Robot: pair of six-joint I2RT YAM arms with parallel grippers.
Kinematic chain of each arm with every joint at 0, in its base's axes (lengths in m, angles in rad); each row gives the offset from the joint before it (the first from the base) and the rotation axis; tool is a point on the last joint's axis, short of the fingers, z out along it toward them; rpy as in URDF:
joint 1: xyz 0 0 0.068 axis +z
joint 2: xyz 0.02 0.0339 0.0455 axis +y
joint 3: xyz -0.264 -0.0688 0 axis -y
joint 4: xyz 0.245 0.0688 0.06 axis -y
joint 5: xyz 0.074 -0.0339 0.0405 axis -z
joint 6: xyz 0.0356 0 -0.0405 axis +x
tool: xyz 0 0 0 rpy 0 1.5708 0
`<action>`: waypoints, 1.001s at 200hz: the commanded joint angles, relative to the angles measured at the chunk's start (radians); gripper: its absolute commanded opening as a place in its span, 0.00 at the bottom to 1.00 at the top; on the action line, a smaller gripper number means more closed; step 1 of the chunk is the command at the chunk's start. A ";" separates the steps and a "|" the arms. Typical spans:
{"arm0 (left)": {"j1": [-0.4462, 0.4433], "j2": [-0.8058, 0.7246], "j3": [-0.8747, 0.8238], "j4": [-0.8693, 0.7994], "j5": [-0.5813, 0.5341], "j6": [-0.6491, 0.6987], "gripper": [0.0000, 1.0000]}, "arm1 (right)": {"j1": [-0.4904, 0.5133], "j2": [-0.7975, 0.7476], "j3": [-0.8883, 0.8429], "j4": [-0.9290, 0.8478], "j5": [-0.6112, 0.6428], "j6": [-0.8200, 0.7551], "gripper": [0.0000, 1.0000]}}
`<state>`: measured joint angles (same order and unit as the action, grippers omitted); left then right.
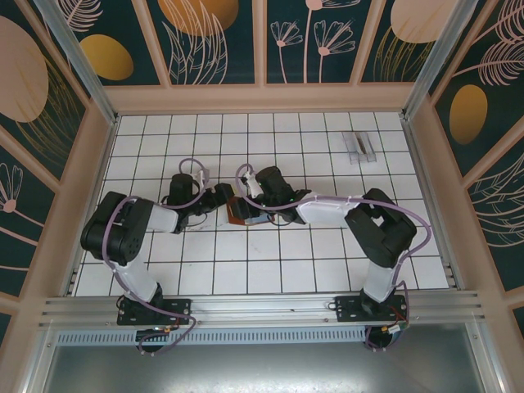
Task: Put the credit cards into the card holder
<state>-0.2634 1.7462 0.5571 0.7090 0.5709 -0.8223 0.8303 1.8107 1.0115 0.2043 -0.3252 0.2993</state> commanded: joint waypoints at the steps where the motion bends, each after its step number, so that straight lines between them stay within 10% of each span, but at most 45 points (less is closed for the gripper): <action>1: 0.047 -0.058 -0.034 -0.130 -0.071 0.000 0.75 | -0.003 0.040 -0.027 0.114 -0.098 0.030 0.60; 116: 0.034 -0.039 -0.022 -0.167 -0.116 0.054 0.79 | -0.007 -0.009 -0.073 0.255 -0.220 0.055 0.62; 200: -0.013 0.038 0.021 -0.212 -0.137 0.076 0.66 | -0.049 -0.071 -0.100 0.058 0.024 0.048 0.60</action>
<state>-0.2573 1.7241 0.6052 0.5636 0.4404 -0.7525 0.7788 1.7233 0.9115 0.3309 -0.3477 0.3492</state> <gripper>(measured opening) 0.701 0.619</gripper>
